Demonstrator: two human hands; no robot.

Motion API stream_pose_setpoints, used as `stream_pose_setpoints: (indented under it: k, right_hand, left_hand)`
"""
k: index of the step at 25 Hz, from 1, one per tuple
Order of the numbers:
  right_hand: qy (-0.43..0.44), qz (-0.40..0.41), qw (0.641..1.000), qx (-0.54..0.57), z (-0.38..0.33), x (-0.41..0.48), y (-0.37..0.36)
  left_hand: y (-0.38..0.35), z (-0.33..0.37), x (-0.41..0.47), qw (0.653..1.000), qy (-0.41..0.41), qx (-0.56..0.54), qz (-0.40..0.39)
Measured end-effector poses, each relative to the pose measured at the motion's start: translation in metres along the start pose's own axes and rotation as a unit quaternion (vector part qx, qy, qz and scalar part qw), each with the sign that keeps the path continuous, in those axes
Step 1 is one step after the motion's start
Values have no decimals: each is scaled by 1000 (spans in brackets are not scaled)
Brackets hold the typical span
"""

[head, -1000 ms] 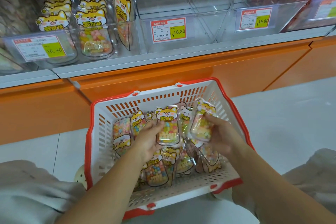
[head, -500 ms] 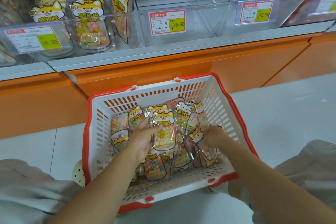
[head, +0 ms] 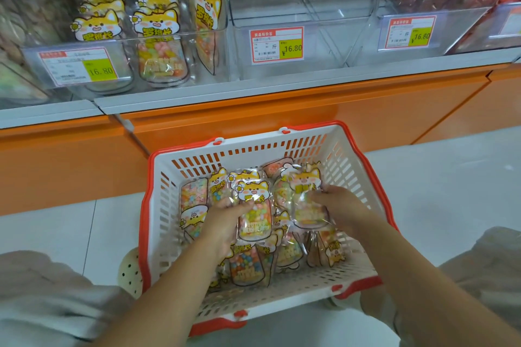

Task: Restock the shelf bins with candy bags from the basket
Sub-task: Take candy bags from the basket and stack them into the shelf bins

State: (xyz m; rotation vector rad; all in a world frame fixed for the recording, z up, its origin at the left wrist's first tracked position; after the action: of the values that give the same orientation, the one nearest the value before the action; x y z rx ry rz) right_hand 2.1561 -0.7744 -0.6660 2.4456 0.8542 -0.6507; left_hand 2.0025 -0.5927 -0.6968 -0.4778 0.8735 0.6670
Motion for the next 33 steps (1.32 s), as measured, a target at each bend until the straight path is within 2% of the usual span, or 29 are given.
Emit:
stream_pose_setpoints:
  k: [2, 3, 5, 8, 10, 13, 15, 17, 20, 22, 27, 33]
  right_hand:
    - [5, -79, 984, 162, -16, -12, -5]
    - [10, -97, 979, 181, -19, -17, -9]
    - [25, -97, 980, 170, -23, -24, -24]
    - [38, -50, 996, 66, -18, -24, -43]
    - [20, -61, 995, 79, -19, -26, -50]
    - [-21, -152, 950, 271, -21, -30, -64]
    - [8, -176, 932, 316, -28, -37, -70]
    - [33, -156, 941, 300, -32, -42, -75]
    - [77, -143, 950, 268, -45, -50, -78]
    - [115, -137, 950, 258, -59, -56, -81]
    - [223, -146, 938, 223, -111, -77, -98]
    - [335, -142, 917, 166, -190, -106, -119]
  left_hand:
    - [-4, 4, -7, 1000, -2, -7, -7]
    - [-6, 6, -10, 999, -6, -18, -26]
    - [-12, 9, -18, 997, -3, -49, -58]
    - [-12, 11, -23, 995, 1, -63, -78]
    - [-11, 16, -30, 995, -8, -64, -82]
    - [-12, 21, -42, 991, -6, -88, -99]
    - [-13, 22, -52, 989, -3, -73, -128]
    - [-13, 24, -60, 988, -15, -37, -146]
    - [-7, 30, -66, 992, -81, 61, -70]
    - [-2, 42, -79, 988, -105, 92, -64]
    - [25, 88, -134, 985, -115, 76, -106]
    - [66, 148, -174, 970, -214, 77, -86]
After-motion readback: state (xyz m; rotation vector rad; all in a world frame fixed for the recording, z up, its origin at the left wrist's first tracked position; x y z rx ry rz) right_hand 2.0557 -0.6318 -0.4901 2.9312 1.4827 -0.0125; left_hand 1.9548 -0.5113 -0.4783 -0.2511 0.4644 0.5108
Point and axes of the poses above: each hand's wrist, its own x-axis towards the middle knuckle, its own y-axis out of the back of the hand, z = x × y, the point moved 1 cm from there along x, towards the middle knuckle, and after that the axes turned 8 degrees about y, right-handed, at the moved point
